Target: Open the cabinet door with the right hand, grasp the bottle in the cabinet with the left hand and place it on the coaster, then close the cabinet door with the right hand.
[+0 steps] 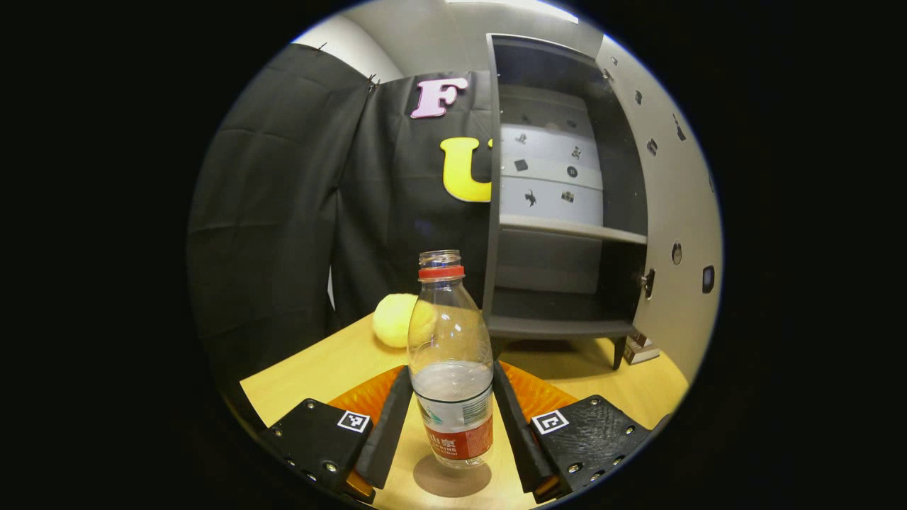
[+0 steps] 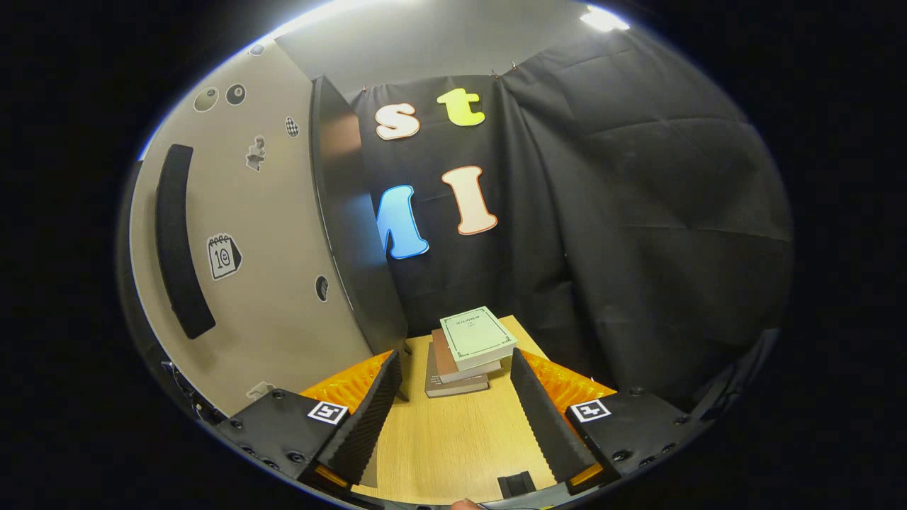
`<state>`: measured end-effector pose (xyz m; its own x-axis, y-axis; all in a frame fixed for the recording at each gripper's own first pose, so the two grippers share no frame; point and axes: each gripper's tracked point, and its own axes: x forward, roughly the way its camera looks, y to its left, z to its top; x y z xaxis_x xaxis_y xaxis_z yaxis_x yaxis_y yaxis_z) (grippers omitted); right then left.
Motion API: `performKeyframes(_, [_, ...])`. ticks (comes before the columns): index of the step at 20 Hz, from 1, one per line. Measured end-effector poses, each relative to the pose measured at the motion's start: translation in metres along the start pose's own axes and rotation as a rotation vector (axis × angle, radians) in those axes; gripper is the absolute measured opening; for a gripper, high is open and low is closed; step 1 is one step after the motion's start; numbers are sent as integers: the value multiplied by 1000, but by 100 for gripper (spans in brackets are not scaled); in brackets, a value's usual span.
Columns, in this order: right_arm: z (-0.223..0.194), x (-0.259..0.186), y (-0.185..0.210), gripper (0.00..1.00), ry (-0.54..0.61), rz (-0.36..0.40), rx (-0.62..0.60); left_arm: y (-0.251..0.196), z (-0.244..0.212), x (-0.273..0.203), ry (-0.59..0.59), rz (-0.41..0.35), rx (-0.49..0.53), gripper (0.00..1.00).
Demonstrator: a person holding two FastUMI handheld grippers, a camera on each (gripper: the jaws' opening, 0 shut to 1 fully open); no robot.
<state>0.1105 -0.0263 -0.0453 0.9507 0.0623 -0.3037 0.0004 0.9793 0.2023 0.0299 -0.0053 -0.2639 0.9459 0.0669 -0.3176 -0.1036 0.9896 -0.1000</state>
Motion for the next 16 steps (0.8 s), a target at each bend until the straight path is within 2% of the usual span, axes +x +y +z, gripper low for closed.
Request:
performKeyframes(8, [-13,8,-5,98,39,-3,6,7,-39,-2,69,30,2,65])
performKeyframes(14, [-15,13,-2,98,51,-3,5,-1,-48,-18,6,37,29,65])
performKeyframes(15, [-15,12,-1,92,49,-2,-2,-2,-47,-22,-6,40,36,65])
performKeyframes(16, [-14,12,0,92,49,0,-9,-5,-49,-22,-7,39,45,65])
